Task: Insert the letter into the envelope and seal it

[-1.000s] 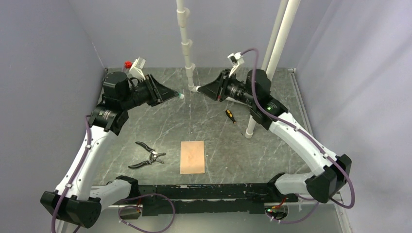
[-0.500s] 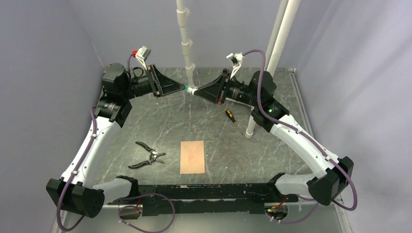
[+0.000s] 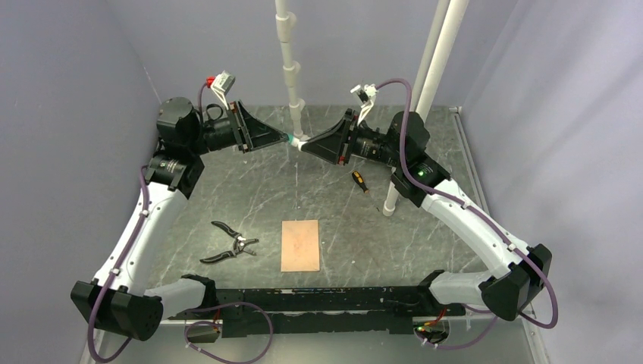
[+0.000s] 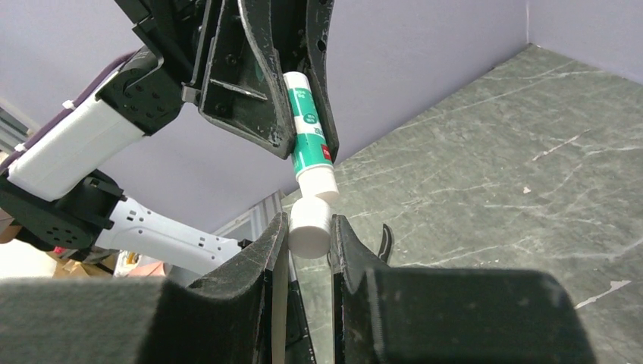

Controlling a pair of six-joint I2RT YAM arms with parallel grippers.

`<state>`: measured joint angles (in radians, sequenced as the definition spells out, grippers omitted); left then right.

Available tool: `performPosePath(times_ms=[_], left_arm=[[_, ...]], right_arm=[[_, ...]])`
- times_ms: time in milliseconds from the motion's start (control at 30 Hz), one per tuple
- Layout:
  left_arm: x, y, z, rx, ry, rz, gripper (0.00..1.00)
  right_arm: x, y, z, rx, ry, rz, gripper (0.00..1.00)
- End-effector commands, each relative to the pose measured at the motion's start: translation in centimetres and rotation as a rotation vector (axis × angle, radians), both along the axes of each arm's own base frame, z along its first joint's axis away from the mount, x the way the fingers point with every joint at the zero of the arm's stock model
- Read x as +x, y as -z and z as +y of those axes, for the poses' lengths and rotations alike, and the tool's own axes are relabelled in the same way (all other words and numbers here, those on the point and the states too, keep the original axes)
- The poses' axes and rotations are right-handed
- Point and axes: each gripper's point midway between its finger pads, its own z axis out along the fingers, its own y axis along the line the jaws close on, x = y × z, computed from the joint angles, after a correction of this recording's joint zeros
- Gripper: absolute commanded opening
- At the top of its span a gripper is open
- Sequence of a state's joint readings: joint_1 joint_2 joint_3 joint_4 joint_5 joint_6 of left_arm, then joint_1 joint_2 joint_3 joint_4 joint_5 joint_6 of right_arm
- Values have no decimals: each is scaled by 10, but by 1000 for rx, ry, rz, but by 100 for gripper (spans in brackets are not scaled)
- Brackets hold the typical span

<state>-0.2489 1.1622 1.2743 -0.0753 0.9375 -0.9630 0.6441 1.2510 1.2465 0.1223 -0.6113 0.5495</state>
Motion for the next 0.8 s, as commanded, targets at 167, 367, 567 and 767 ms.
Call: performPosePath(times_ms=[167,367,567,767], left_arm=[[-1,-17,10,28,-93,-93,2],[-10,-21,5,-13,-22,-106,2],[-14,-25,6,-14,-17,-130,2],[-15,-26,5,-27,-15,-124,2]], right_arm=[[-3,-37,-8,64,40,-106,4],[2,-33,-2,49,27,-103,4],[3,-39,1,56,20,-120,4],[-2,-44,3,71,1,-131,4]])
